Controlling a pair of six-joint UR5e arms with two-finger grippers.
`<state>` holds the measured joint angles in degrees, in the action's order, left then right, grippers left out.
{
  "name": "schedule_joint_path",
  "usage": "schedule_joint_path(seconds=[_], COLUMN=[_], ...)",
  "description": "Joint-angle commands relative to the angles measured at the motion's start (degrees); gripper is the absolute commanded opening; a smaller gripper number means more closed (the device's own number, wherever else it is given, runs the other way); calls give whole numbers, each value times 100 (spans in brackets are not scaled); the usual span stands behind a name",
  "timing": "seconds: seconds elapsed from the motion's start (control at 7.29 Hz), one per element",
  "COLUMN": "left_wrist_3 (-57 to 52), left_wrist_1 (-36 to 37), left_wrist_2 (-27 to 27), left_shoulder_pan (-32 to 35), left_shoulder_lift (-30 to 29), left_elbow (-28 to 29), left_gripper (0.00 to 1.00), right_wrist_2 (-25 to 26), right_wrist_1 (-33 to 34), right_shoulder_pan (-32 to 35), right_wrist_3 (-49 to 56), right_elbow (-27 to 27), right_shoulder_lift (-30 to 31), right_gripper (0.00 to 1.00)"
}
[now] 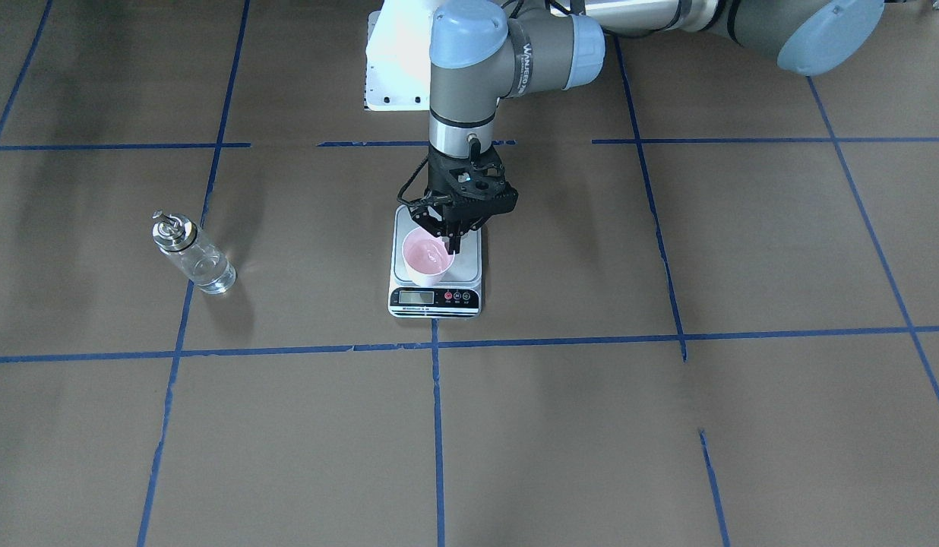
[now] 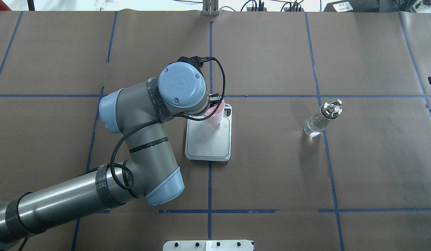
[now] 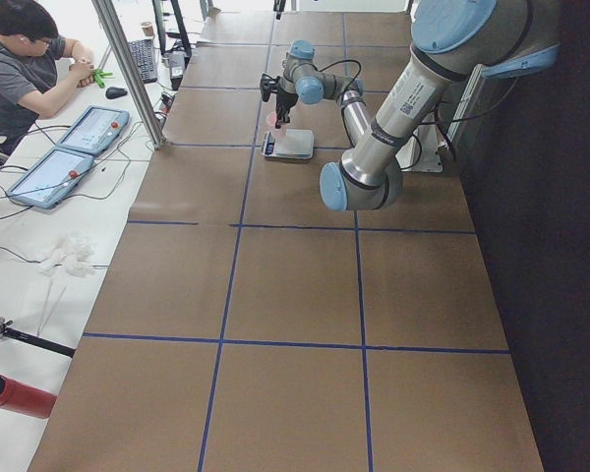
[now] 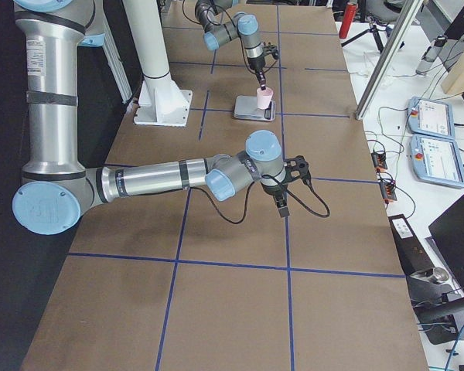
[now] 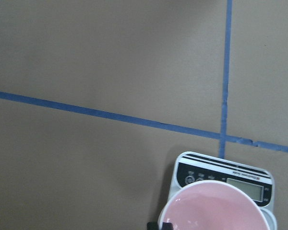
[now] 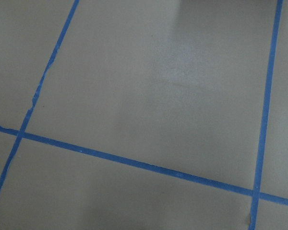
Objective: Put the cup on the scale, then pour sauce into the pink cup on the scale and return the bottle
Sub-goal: 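Lift the pink cup with the left gripper and carry it over the scale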
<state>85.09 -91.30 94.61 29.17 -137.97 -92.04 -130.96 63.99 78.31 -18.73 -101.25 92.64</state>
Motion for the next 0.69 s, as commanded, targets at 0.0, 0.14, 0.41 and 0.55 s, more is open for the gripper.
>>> schedule_joint_path(seconds=[0.0, 0.14, 0.41, 0.55], left_wrist_3=[-28, -28, -28, -19], left_wrist_1=[6, 33, 33, 24], left_wrist_2=[5, 5, -39, -39], left_shoulder_pan=[-25, -43, -226, -332], left_shoulder_lift=[121, 278, 516, 586], left_elbow=[-154, -495, -710, -701], left_gripper=[0, 0, 0, 0], right_wrist_2=[0, 0, 0, 0], right_wrist_1=[0, 0, 0, 0], right_shoulder_pan=[0, 0, 9, 0], right_wrist_3=[9, 18, 36, 36], right_elbow=[0, 0, 0, 0], right_shoulder_lift=[0, 9, 35, 35], right_gripper=[100, 100, 100, 100])
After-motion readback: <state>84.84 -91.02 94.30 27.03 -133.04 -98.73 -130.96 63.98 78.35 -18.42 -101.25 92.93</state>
